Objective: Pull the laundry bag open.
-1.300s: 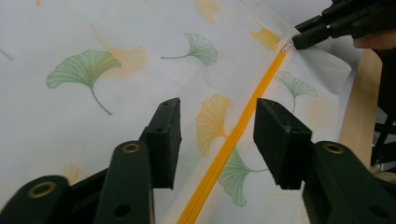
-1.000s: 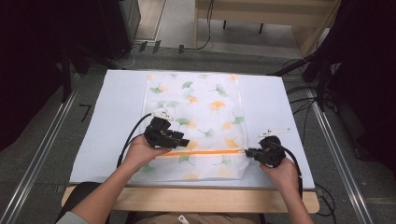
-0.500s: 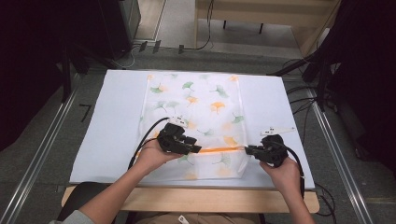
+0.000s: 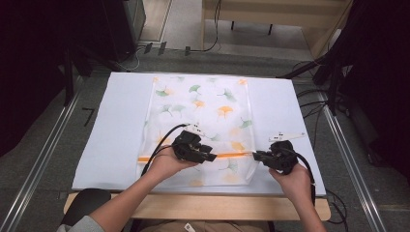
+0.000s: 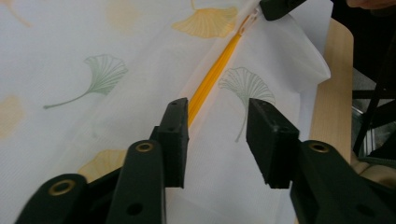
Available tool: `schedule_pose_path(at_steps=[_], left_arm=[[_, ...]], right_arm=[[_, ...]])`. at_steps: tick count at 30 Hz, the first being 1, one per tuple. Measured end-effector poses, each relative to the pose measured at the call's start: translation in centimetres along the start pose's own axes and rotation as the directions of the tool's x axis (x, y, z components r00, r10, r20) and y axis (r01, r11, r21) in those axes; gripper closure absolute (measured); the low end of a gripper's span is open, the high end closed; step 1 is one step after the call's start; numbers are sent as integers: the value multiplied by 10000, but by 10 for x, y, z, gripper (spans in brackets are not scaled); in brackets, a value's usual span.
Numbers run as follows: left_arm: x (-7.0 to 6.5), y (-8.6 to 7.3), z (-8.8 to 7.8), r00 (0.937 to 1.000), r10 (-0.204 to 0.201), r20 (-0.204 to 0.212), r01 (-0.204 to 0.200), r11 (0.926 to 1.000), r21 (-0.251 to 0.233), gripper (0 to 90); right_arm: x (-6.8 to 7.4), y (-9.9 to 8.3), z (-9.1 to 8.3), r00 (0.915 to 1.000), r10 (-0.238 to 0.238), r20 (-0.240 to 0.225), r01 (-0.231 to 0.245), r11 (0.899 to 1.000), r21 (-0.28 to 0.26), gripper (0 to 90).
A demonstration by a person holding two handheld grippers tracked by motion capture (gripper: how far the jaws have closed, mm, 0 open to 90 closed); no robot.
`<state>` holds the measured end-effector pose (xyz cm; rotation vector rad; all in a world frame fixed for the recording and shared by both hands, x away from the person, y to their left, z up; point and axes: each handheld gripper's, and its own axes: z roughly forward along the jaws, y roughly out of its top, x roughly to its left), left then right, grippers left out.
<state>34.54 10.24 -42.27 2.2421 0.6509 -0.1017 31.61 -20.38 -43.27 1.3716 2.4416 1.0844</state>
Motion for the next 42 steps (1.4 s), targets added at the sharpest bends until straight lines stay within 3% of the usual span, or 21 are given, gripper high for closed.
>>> schedule_pose_path(at_steps=[11,17,25,36,42], left_arm=[[-14,15,26,9989,383,267,-388,9990,205,653],[-16,21,36,9990,270,368,-280,9992,268,666],[-25,28,51,9975,461,545,-483,9980,411,682],[-24,33,62,9978,423,502,-445,9981,435,661],[-25,36,67,9957,701,609,-729,9964,443,654]], right_arm=[[3,0,-2,9997,-245,-84,245,9997,-82,852],[3,1,-4,9996,-228,-150,226,9996,-157,852],[4,2,-5,9992,-291,-287,285,9994,-214,853],[7,4,-11,9940,-804,-746,767,9957,-510,856],[12,5,-11,9861,-1287,-1053,1238,9910,-516,856]])
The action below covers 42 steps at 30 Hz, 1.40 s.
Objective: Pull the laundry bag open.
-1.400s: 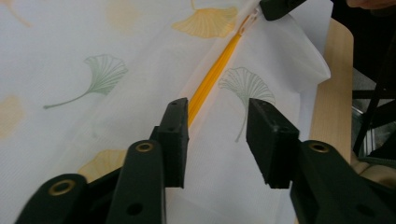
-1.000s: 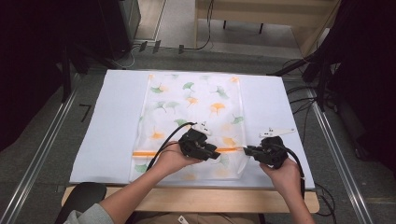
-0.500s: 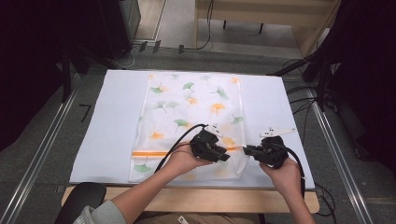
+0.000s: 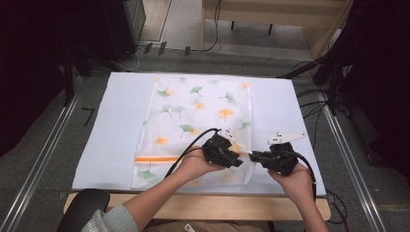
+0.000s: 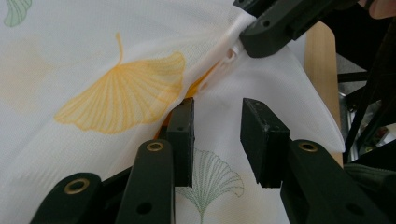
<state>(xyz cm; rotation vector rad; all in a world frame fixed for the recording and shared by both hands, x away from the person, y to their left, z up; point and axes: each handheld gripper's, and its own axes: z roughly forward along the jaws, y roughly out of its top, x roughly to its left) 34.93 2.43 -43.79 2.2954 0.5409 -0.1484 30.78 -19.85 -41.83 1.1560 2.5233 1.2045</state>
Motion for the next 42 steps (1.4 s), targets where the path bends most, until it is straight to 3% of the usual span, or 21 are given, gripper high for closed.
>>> schedule_pose_path(at_steps=[7,14,20,25,32,37,42], left_arm=[[-1,2,4,9999,-55,136,55,10000,16,650],[-5,3,5,9986,-2,526,1,10000,4,735],[-3,4,9,9988,-169,469,167,9999,42,742],[-3,4,8,9986,-21,521,23,10000,-42,750],[0,4,9,9968,-449,665,446,9990,63,788],[0,4,8,9973,-477,563,480,9988,-37,855],[0,4,8,9973,-493,546,493,9988,18,867]], right_arm=[[2,1,2,9997,-232,-111,233,9997,105,857],[4,1,5,9997,-257,42,256,9993,258,856],[6,2,6,9995,-317,-75,319,9992,223,857],[6,3,6,9995,-287,-133,290,9992,270,857],[7,2,8,9992,-356,-192,364,9984,424,858],[7,2,7,9992,-297,-283,308,9987,396,859],[7,2,7,9989,-321,-344,334,9986,407,858]])
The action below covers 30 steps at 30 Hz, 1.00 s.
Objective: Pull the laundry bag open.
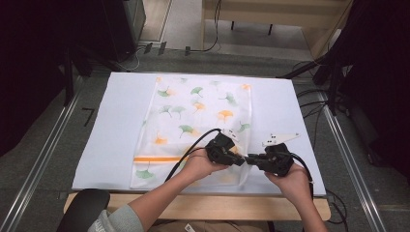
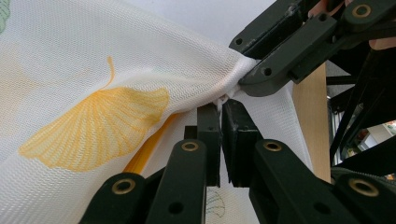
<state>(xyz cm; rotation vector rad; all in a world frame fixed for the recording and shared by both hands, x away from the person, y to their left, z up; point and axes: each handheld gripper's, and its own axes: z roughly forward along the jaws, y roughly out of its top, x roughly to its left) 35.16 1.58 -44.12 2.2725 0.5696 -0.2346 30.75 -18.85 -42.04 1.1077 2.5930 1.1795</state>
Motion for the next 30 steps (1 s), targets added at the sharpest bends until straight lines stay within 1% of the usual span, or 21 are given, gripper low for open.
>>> schedule_pose_path(at_steps=[3,4,6,7,9,11,14,15,16,17,18,20,21,25,26,27,29,30], left_arm=[[0,0,-1,10000,-58,-72,58,9999,-82,881],[0,0,-1,10000,-56,-60,55,10000,-36,896],[1,0,-2,10000,-73,40,73,10000,-32,898],[1,0,-2,10000,-60,25,60,10000,25,900],[1,0,-1,9999,-108,-23,108,9999,-1,900],[1,0,-1,9999,-148,-78,148,9999,-30,900],[2,0,0,9994,-336,28,336,9994,10,900],[2,0,0,9994,-360,6,360,9993,81,900],[2,0,0,9993,-380,-45,380,9993,-3,900],[1,0,0,9993,-344,-165,345,9994,21,900],[2,0,-1,9992,-337,-195,338,9994,11,900],[3,0,-2,9990,-399,-185,398,9992,-78,900],[4,0,-2,9989,-460,-94,459,9989,-98,900],[4,-2,-4,9992,-382,-139,381,9992,-93,900],[4,-2,-4,9992,-354,-173,354,9994,-9,900],[5,-2,-5,9991,-373,-186,373,9993,-2,900],[7,-3,-5,9991,-426,-83,426,9991,2,900],[9,-3,-4,9989,-446,-143,447,9990,27,900]], right_arm=[[0,0,0,10000,33,-61,-34,10000,-20,859],[0,0,-1,9999,68,-109,-69,10000,-31,859],[0,0,-1,9999,72,-133,-73,10000,-63,859],[0,0,-1,9999,75,-132,-76,10000,-45,859],[0,0,0,9999,50,-96,-50,10000,-33,859],[0,0,0,9999,123,-53,-123,9999,-12,859],[-1,0,-1,9998,168,-98,-168,9999,-40,859],[-2,-1,0,9998,185,-113,-186,9998,-43,859],[-1,-1,0,9998,175,-98,-176,9998,-42,859],[-1,-1,0,9998,165,-80,-165,9998,-53,859],[-1,0,0,9998,191,-54,-191,9998,-70,859],[-1,0,-1,9998,194,-60,-195,9997,-131,860],[-1,-1,-1,9997,223,-53,-224,9996,-145,859],[-1,0,-1,9997,222,-83,-224,9996,-158,859],[-1,0,-1,9997,220,-66,-221,9996,-156,859],[-1,0,-1,9997,220,-76,-221,9996,-146,859],[0,0,0,9997,227,-98,-228,9997,-132,859],[0,0,0,9997,206,-104,-207,9997,-117,859]])
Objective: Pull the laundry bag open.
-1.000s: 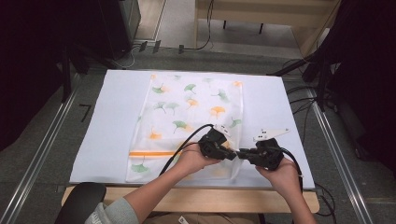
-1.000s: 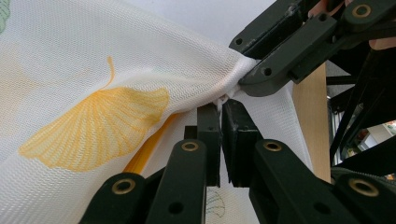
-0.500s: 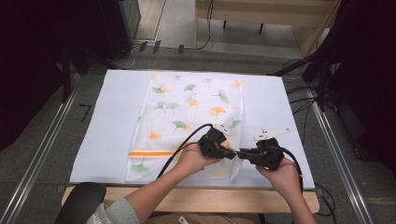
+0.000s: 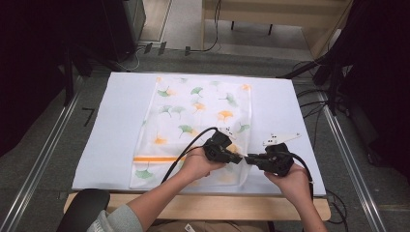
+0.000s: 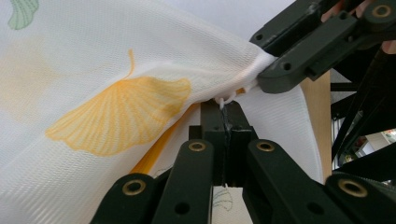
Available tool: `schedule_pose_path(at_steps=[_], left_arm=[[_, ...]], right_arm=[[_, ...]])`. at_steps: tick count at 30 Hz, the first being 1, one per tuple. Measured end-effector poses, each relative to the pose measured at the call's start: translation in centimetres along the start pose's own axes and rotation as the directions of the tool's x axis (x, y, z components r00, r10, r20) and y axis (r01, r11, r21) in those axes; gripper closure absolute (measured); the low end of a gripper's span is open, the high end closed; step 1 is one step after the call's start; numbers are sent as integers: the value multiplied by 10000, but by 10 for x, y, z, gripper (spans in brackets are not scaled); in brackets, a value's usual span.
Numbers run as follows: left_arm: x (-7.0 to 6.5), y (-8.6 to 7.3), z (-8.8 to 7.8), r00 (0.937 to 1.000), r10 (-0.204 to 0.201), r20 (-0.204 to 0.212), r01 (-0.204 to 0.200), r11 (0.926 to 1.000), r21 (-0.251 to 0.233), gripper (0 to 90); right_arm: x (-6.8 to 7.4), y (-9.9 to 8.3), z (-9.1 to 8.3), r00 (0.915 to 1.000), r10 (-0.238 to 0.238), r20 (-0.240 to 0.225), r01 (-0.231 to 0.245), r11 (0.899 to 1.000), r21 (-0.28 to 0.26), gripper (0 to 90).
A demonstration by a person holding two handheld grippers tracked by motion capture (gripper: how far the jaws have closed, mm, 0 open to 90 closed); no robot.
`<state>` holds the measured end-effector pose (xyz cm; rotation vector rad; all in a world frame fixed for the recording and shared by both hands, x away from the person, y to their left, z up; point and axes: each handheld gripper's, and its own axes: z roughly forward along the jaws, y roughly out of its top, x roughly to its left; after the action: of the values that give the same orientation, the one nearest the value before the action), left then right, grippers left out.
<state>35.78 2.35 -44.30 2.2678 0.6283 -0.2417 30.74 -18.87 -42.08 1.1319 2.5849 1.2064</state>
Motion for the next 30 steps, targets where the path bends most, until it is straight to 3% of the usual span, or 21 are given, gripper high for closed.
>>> schedule_pose_path(at_steps=[11,15,17,20,30], left_arm=[[19,-12,-13,9985,-464,-279,469,9987,179,900],[18,-15,-16,9994,-313,-155,314,9995,59,900],[18,-18,-16,9990,-442,25,443,9990,-84,900],[16,-18,-15,9997,-240,1,240,9997,73,900],[15,-19,-19,9990,-449,1,449,9990,-45,900]], right_arm=[[-2,-1,-3,9999,47,94,-46,9999,-128,858],[-2,0,-1,10000,-17,78,18,9999,-120,858],[-3,-1,-2,9999,104,52,-104,9999,-124,858],[-4,-2,-1,9999,99,105,-98,9999,-95,858],[-5,-2,0,9997,255,20,-255,9996,-146,857]])
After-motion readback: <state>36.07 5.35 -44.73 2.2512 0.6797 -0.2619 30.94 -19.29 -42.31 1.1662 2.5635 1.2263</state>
